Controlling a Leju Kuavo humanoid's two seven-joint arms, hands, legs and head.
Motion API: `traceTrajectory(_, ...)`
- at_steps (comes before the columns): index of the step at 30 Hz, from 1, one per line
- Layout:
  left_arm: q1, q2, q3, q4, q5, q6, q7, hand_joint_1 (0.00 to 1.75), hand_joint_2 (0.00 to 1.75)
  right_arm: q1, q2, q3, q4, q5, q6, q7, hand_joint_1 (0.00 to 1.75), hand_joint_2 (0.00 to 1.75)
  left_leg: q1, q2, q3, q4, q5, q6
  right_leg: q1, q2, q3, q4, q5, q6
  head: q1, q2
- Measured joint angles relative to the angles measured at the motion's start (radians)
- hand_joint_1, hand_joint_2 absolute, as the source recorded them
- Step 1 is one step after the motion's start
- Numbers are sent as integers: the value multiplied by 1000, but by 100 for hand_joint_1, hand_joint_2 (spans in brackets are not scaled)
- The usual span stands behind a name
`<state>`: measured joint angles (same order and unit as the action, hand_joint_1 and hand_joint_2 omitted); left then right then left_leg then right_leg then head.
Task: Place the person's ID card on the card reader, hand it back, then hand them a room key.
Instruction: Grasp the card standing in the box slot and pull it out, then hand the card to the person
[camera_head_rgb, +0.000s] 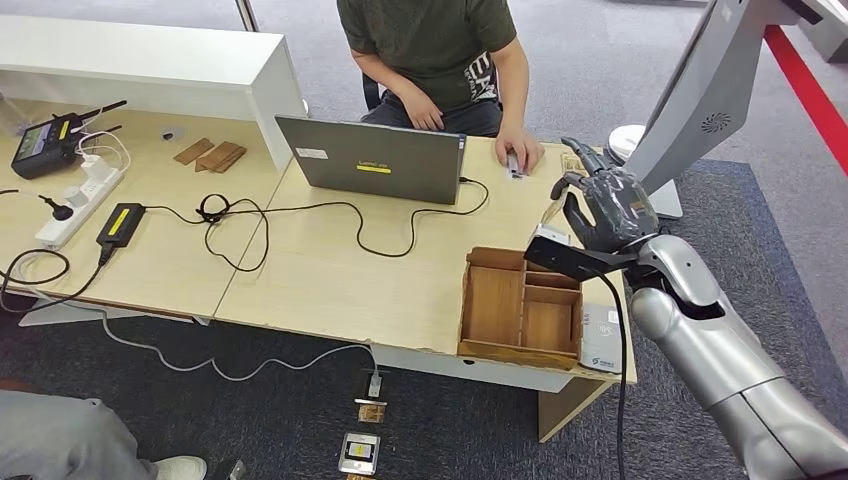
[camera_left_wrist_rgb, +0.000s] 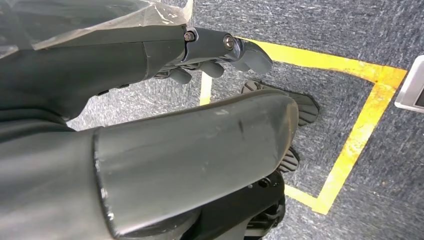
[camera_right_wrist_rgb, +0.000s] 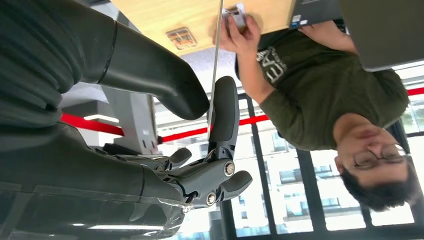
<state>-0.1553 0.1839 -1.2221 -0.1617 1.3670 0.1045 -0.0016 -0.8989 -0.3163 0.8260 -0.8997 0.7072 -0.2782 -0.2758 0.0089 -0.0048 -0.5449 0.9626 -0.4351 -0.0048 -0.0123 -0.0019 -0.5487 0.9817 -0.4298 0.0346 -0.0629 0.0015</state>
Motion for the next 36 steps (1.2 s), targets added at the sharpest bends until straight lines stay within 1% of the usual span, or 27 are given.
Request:
traceTrajectory(2, -2, 0, -2, 0, -10, -1, 0, 0, 0, -25, 25, 6, 30, 12, -24, -27, 175, 175, 0, 0, 0, 0, 0, 0, 0, 0, 0, 0, 0, 0, 0, 0)
traceTrajectory(4, -5, 0, -6, 0, -21, -3, -3, 0, 0, -58, 62, 13, 82, 37, -53, -46, 175, 175, 0, 0, 0, 0, 0, 0, 0, 0, 0, 0, 0, 0, 0, 0)
traceTrajectory(8, -7, -1, -18, 0, -35, -8, -11, 0, 0, -128, 141, 25, 202, 84, -87, -50, 175, 175, 1, 0, 0, 0, 1, -1, 0, 0, -1, 1, 0, -1, 0, 0)
traceTrajectory(12, -7, -1, -30, 0, -38, -10, -12, 0, 0, -170, 198, 35, 298, 92, -91, -50, 175, 175, 1, 0, 0, 0, 1, -1, 1, 0, -1, 0, 0, -1, 0, 0)
traceTrajectory(15, -7, -2, -34, 0, -39, -10, -12, 0, 0, -184, 222, 44, 345, 93, -95, -50, 175, 175, 1, 0, 0, 0, 1, -1, 0, 0, -1, 0, 0, 0, 0, 0)
traceTrajectory(21, -7, -2, -42, 0, -44, -11, -15, 0, 0, -192, 243, 52, 385, 110, -101, -42, 175, 175, 0, 0, 0, 0, 1, -1, 0, 0, -1, 0, 0, 0, 0, 0)
traceTrajectory(26, -7, -1, -52, 0, -63, -26, -28, 0, 0, -218, 276, 63, 429, 186, -86, 34, 175, 175, 1, 0, 0, 0, 1, -1, 0, 0, -1, 0, 0, -1, 0, 0)
traceTrajectory(31, -15, -4, -60, 0, -77, -46, -34, 0, 0, -255, 319, 77, 475, 251, -14, 136, 175, 175, 1, 0, 0, 0, 1, -1, 1, 0, -1, 0, 0, -1, 0, 0)
traceTrajectory(33, -22, -7, -66, 0, -80, -56, -29, 0, 0, -267, 327, 82, 491, 270, 14, 167, 175, 175, 1, 0, 0, 0, 1, -1, 1, 0, -1, 0, 0, -1, 0, 0)
traceTrajectory(36, -32, -11, -76, 0, -82, -71, -20, 0, 0, -280, 327, 89, 515, 292, 47, 192, 175, 175, 0, 0, 0, 0, 1, -1, 0, 0, -1, 0, 0, -1, 0, 0)
